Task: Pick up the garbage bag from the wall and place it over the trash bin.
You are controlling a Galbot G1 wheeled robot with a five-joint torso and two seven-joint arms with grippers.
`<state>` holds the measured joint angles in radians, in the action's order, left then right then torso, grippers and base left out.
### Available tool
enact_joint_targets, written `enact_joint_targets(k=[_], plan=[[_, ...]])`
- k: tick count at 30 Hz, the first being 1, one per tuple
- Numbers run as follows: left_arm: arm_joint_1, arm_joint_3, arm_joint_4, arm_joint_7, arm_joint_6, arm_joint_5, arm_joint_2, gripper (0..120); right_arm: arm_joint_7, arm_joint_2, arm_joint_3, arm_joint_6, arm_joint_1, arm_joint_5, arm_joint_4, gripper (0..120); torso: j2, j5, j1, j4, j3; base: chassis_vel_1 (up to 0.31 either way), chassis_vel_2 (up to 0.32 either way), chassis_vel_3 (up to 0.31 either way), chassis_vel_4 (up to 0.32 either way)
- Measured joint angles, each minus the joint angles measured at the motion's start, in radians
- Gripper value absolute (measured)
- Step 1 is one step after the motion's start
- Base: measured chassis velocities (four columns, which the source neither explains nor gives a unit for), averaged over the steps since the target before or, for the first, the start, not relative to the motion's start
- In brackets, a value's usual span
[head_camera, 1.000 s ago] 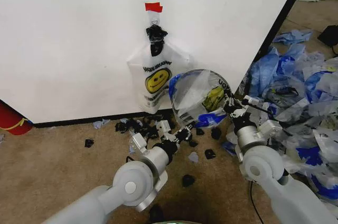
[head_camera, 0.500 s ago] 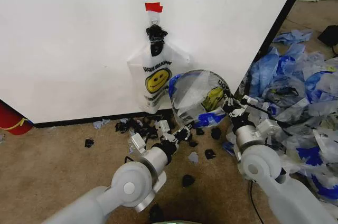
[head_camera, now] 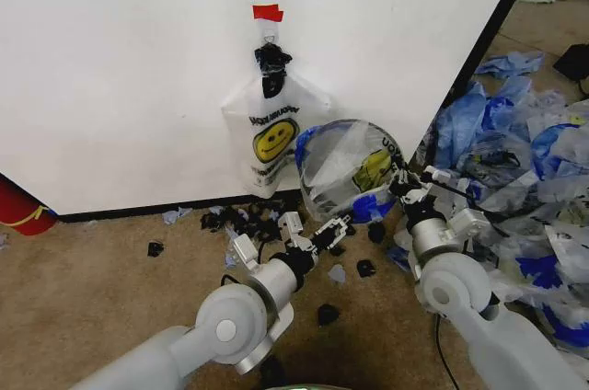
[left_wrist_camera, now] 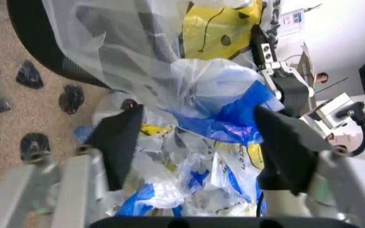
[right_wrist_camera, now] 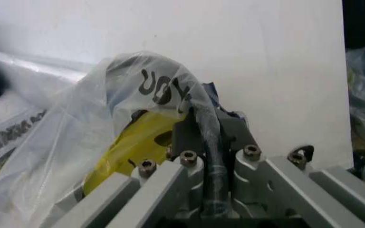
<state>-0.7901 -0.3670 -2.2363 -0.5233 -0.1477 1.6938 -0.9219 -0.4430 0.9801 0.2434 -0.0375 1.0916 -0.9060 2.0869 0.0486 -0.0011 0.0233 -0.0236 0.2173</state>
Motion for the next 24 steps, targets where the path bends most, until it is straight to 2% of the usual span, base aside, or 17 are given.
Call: enact_joint_targets(k=[1, 7, 9, 15, 16, 23, 24], plan=[[0.000, 0.000, 0.000, 0.000, 0.000, 0.000, 0.000, 75, 0.000, 0.000, 0.000, 0.000, 0.000, 0.000, 0.000, 0, 0.000, 0.0000, 0.000, 0.0000, 0.000, 0.000, 0.000, 0.000, 0.000], [-0.008, 0.001, -0.003, -0.009, -0.001, 0.000, -0.003, 98, 0.002, 0.001, -0.002, 0.000, 0.001, 0.008, -0.001, 0, 0.000, 0.0001, 0.000, 0.0001, 0.000, 0.000, 0.000, 0.000, 0.000], [-0.009, 0.001, -0.004, -0.011, -0.001, 0.000, -0.003, 98, 0.002, 0.000, -0.002, 0.000, 0.002, 0.008, -0.001, 0, 0.000, 0.0001, 0.000, 0.0000, 0.000, 0.000, 0.000, 0.000, 0.000], [-0.007, -0.005, -0.003, -0.016, 0.001, 0.000, -0.013, 75, 0.002, 0.000, -0.001, 0.000, 0.003, 0.008, 0.004, 0, 0.000, 0.0000, 0.000, 0.0000, 0.000, 0.000, 0.000, 0.000, 0.000], [-0.007, -0.005, -0.003, -0.016, 0.001, 0.000, -0.013, 75, 0.002, 0.000, -0.001, 0.000, 0.003, 0.008, 0.004, 0, 0.000, 0.0000, 0.000, 0.0000, 0.000, 0.000, 0.000, 0.000, 0.000], [0.004, -0.012, 0.014, -0.018, 0.002, 0.000, -0.017, 43, 0.002, 0.003, -0.002, 0.001, 0.003, 0.009, 0.004, 0, 0.000, 0.0001, 0.000, 0.0000, 0.000, 0.000, 0.000, 0.000, 0.000], [0.004, -0.012, 0.014, -0.018, 0.002, 0.000, -0.017, 43, 0.002, 0.003, -0.002, 0.001, 0.003, 0.009, 0.004, 0, 0.000, 0.0001, 0.000, 0.0000, 0.000, 0.000, 0.000, 0.000, 0.000]])
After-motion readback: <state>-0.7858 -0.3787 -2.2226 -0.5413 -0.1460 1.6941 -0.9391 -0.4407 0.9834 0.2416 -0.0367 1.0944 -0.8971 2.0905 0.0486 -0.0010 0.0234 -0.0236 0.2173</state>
